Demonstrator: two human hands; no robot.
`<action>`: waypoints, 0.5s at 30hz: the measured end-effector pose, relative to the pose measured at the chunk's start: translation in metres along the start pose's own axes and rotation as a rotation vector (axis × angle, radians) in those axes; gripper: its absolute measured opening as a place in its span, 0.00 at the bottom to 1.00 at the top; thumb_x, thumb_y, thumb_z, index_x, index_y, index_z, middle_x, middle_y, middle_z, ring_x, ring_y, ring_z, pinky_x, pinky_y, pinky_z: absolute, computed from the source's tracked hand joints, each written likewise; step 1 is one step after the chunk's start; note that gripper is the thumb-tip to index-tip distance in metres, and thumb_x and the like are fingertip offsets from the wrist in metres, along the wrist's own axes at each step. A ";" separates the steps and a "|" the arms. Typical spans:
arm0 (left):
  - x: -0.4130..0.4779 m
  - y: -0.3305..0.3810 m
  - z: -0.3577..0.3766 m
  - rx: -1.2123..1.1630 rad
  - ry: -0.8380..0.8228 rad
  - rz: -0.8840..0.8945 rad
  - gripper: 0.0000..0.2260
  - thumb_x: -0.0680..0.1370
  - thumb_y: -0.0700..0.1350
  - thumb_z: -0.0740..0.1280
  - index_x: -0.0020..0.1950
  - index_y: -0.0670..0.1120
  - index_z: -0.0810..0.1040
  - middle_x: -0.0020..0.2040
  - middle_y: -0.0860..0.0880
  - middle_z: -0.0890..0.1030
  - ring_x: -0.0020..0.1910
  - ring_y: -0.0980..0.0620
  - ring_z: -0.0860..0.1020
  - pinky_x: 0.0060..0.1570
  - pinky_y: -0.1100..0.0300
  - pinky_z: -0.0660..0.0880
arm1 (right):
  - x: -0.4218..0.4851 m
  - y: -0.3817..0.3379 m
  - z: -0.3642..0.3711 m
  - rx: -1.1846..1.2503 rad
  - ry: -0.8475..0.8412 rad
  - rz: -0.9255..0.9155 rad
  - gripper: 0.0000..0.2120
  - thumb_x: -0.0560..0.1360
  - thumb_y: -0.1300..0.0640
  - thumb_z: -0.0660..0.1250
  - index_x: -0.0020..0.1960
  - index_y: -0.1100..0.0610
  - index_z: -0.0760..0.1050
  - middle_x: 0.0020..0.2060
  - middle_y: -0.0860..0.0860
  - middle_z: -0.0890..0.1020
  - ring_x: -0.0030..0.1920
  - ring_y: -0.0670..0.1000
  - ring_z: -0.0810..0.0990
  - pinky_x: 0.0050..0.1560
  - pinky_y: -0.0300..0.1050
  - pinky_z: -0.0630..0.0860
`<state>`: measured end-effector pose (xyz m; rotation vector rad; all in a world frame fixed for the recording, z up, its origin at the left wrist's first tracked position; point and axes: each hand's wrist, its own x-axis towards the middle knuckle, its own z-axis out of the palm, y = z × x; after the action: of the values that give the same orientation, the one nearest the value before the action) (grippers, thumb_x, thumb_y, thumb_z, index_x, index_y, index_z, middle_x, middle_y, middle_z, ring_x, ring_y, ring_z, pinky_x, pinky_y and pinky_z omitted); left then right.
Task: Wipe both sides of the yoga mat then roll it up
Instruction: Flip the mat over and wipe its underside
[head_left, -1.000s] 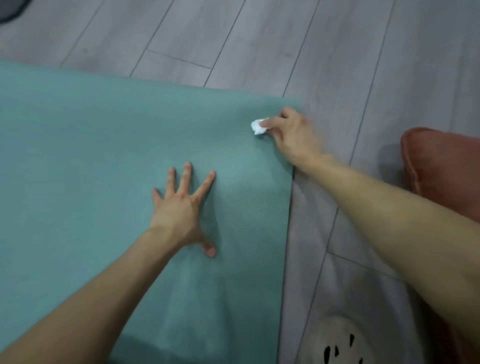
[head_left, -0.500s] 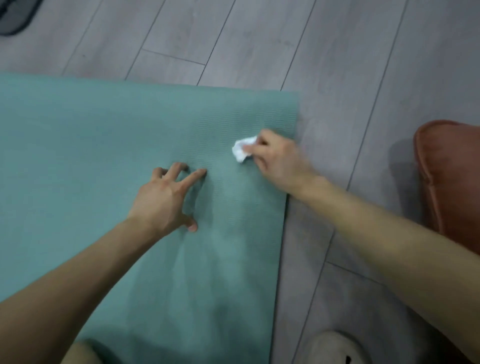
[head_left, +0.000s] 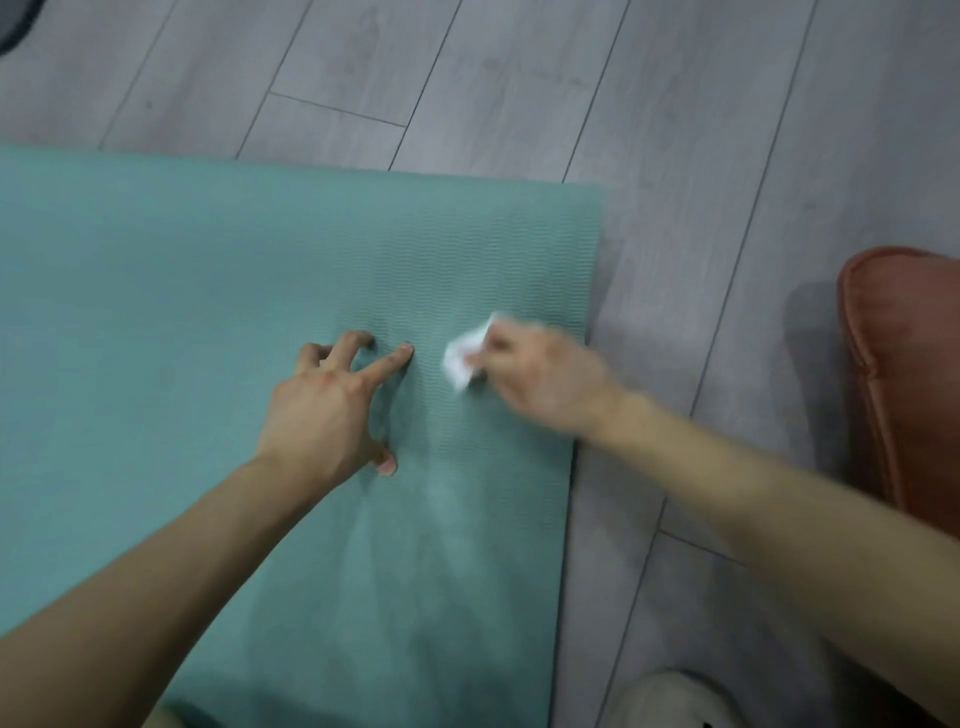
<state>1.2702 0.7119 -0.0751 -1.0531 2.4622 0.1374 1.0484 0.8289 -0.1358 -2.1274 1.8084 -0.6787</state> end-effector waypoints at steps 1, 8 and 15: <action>0.000 0.001 -0.001 -0.006 0.003 -0.001 0.60 0.54 0.65 0.85 0.81 0.69 0.58 0.76 0.56 0.63 0.68 0.42 0.68 0.50 0.48 0.80 | 0.021 0.025 -0.013 -0.058 0.104 0.068 0.16 0.82 0.58 0.59 0.61 0.52 0.83 0.51 0.58 0.79 0.45 0.62 0.82 0.45 0.57 0.83; -0.001 -0.001 -0.001 -0.015 0.008 0.012 0.60 0.54 0.65 0.85 0.82 0.68 0.58 0.77 0.55 0.63 0.68 0.42 0.68 0.50 0.47 0.80 | 0.056 0.053 -0.040 -0.126 0.262 0.486 0.14 0.83 0.55 0.62 0.63 0.57 0.83 0.51 0.58 0.80 0.46 0.59 0.80 0.48 0.56 0.80; 0.000 0.002 0.000 -0.023 0.013 0.001 0.61 0.53 0.64 0.86 0.81 0.69 0.58 0.76 0.55 0.62 0.68 0.41 0.67 0.51 0.47 0.79 | -0.056 -0.063 0.010 0.103 -0.205 -0.094 0.12 0.80 0.56 0.63 0.58 0.53 0.84 0.48 0.53 0.80 0.44 0.58 0.82 0.43 0.56 0.81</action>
<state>1.2691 0.7135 -0.0751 -1.0649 2.4782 0.1599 1.1007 0.8945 -0.1238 -2.1384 1.5427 -0.5401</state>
